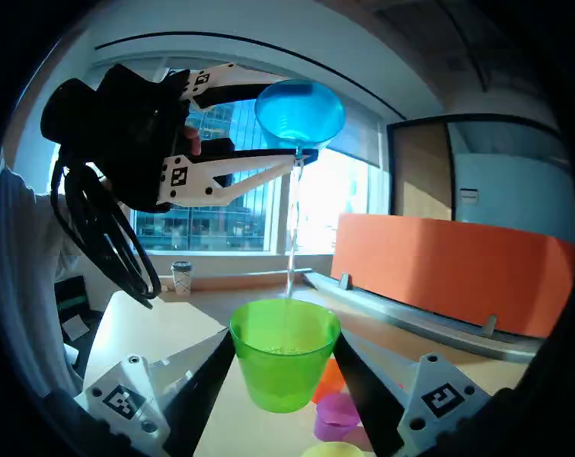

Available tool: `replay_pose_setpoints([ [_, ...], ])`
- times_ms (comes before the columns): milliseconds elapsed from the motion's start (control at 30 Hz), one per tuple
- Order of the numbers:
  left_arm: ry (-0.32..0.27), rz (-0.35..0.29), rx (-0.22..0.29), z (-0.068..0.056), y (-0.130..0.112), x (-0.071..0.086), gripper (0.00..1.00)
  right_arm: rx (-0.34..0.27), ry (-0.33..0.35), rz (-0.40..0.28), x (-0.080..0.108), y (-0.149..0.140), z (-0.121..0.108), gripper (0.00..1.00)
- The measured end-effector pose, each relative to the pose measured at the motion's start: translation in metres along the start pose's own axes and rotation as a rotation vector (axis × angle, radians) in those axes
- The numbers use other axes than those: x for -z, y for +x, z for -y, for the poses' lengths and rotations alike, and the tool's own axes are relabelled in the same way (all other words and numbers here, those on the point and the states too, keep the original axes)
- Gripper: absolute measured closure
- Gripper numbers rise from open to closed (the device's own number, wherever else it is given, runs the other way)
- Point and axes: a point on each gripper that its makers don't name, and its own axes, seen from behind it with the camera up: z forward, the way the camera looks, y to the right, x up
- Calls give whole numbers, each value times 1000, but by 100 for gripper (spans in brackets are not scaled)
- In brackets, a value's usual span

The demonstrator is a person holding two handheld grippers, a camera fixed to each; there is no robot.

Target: Pour water

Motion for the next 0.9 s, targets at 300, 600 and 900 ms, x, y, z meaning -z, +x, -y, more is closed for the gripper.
replay_pose_setpoints([
  [300,3,-8,-40,1,5,-1,13,4,-1,-5,2,3,-2,11],
  [600,4,-7,-98,0,6,-4,13,5,-3,-7,4,4,-2,11],
  [900,13,-11,-165,0,11,-3,13,4,-6,-10,5,6,-3,11],
])
